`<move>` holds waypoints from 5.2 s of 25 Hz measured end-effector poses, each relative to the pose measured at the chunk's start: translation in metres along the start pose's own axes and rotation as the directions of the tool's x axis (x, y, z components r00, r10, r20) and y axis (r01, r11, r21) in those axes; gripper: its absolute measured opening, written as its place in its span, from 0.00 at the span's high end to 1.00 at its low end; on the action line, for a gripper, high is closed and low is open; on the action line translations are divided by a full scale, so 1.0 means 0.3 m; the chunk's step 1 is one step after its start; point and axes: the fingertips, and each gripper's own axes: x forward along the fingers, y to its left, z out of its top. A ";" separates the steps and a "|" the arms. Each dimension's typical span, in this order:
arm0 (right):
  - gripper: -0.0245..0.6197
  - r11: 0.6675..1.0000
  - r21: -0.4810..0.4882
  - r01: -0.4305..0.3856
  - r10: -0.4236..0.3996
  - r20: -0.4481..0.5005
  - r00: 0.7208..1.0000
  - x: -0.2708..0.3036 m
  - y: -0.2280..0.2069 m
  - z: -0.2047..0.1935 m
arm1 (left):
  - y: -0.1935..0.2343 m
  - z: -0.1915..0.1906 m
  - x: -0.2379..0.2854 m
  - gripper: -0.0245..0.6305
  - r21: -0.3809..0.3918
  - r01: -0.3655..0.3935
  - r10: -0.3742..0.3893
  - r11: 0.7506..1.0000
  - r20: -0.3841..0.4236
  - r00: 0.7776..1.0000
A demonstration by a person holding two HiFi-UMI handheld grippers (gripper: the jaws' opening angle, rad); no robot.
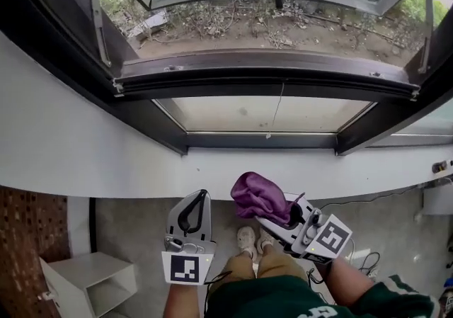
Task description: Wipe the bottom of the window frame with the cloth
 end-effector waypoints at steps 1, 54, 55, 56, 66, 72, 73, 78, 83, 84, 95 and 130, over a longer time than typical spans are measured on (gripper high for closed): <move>0.73 1.000 0.011 -0.007 0.007 -0.008 1.000 0.022 -0.018 -0.038 | 0.021 -0.045 0.001 0.96 0.005 -0.009 0.009 1.000 -0.012 1.000; 0.73 0.960 0.021 0.280 -0.242 -0.447 0.861 1.121 -0.909 -1.777 | 0.642 -1.735 0.595 0.96 -0.197 -0.119 0.090 0.973 -0.149 0.985; 0.73 0.956 0.025 0.292 -0.249 -0.452 0.856 1.126 -0.917 -1.786 | 0.645 -1.741 0.595 0.96 -0.196 -0.120 0.090 0.973 -0.155 0.984; 0.73 0.953 0.026 0.301 -0.256 -0.457 0.852 1.131 -0.925 -1.792 | 0.650 -1.748 0.594 0.96 -0.201 -0.124 0.092 0.972 -0.161 0.983; 0.73 0.938 -0.018 0.347 -0.302 -0.537 0.787 1.127 -0.969 -1.852 | 0.660 -1.776 0.589 0.96 -0.168 -0.118 0.086 0.979 -0.189 0.978; 0.73 0.923 -0.019 0.383 -0.327 -0.563 0.759 1.080 -0.985 -1.869 | 0.656 -1.773 0.599 0.96 -0.156 -0.107 0.075 0.982 -0.202 0.977; 0.73 0.922 -0.026 0.387 -0.332 -0.567 0.754 1.074 -0.987 -1.875 | 0.653 -1.775 0.602 0.96 -0.155 -0.101 0.068 0.983 -0.204 0.977; 0.73 0.915 -0.046 0.400 -0.353 -0.572 0.741 1.049 -0.995 -1.888 | 0.629 -1.781 0.625 0.96 -0.147 -0.073 0.038 0.986 -0.227 0.973; 0.74 0.919 -0.036 0.393 -0.338 -0.585 0.737 1.019 -1.001 -1.893 | 0.587 -1.763 0.657 0.96 -0.123 -0.051 0.020 0.991 -0.240 0.971; 0.74 0.919 -0.044 0.393 -0.341 -0.590 0.732 1.015 -1.007 -1.893 | 0.585 -1.760 0.660 0.96 -0.126 -0.053 0.021 0.991 -0.241 0.970; 0.74 0.897 -0.090 0.433 -0.391 -0.617 0.683 0.864 -1.089 -1.857 | 0.473 -1.718 0.713 0.96 -0.120 -0.026 -0.006 0.992 -0.259 0.966; 0.74 0.794 -0.120 0.596 -0.536 -0.600 0.594 -0.002 -1.383 -1.654 | -0.289 -1.516 0.995 0.96 -0.110 0.126 -0.151 0.986 -0.257 0.955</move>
